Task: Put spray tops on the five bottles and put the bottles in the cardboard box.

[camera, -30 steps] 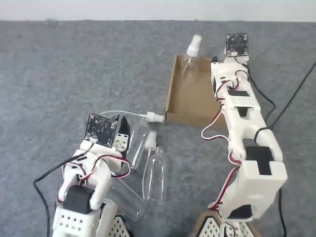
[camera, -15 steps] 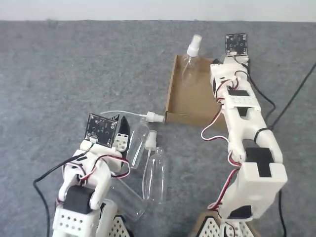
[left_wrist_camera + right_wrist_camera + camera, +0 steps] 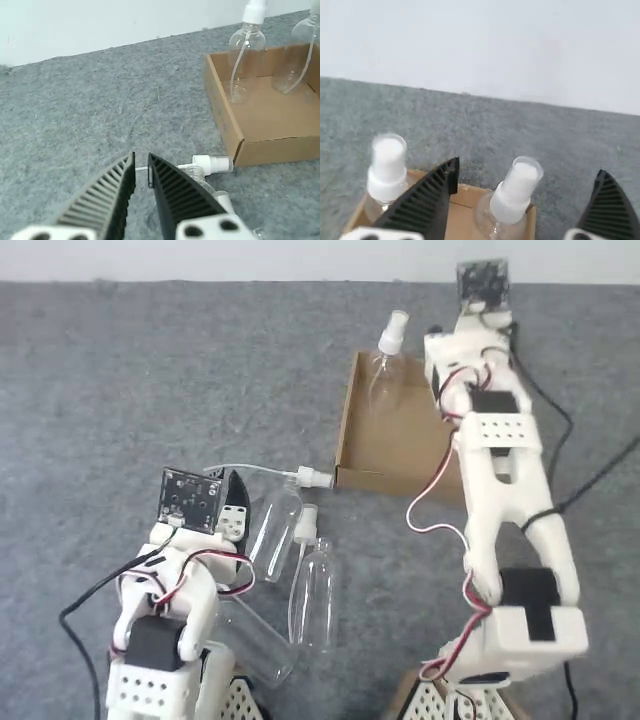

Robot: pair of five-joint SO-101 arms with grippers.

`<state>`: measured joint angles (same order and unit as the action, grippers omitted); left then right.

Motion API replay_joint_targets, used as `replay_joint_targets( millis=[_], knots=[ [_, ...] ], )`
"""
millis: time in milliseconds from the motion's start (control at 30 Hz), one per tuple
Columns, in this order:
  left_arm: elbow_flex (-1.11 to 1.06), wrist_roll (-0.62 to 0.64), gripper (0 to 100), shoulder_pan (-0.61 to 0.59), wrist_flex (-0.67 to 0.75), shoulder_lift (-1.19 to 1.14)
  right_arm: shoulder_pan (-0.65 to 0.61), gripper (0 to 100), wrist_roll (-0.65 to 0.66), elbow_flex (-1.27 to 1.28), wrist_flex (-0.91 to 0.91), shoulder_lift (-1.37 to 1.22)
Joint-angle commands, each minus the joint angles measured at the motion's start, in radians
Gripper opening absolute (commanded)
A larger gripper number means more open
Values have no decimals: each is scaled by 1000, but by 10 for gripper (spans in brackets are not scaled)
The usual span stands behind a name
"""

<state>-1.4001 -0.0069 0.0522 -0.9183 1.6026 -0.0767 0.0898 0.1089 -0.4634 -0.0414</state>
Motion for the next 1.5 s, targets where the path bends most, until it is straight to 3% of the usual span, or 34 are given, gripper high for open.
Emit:
replay_joint_targets(
  millis=[0, 167, 367, 533, 633, 867, 1200, 1367, 1467],
  knots=[
    [8, -3, 34, -3, 32, 15, -12, 344, -8, -114, -191, 147],
    [8, -3, 34, -5, 31, 15, -81, 344, -9, -114, -503, 275],
    [10, -3, 34, -5, 26, 11, -265, 344, -11, -112, -917, 380],
    [22, -2, 34, -41, 15, 6, -390, 344, -14, -98, -1144, 415],
    [82, -2, 34, -69, -23, -29, -475, 336, -72, 25, -1112, 435],
    [226, -8, 37, -75, -38, -368, -705, 299, -164, 377, -820, 507],
    [298, -3, 59, -224, 100, -635, -894, 299, -408, 488, -730, 509],
    [335, -3, 122, -227, 78, -683, -903, 297, -454, 586, -608, 469],
    [337, -3, 122, -229, 78, -684, -889, 297, -571, 635, -561, 389]
  ],
)
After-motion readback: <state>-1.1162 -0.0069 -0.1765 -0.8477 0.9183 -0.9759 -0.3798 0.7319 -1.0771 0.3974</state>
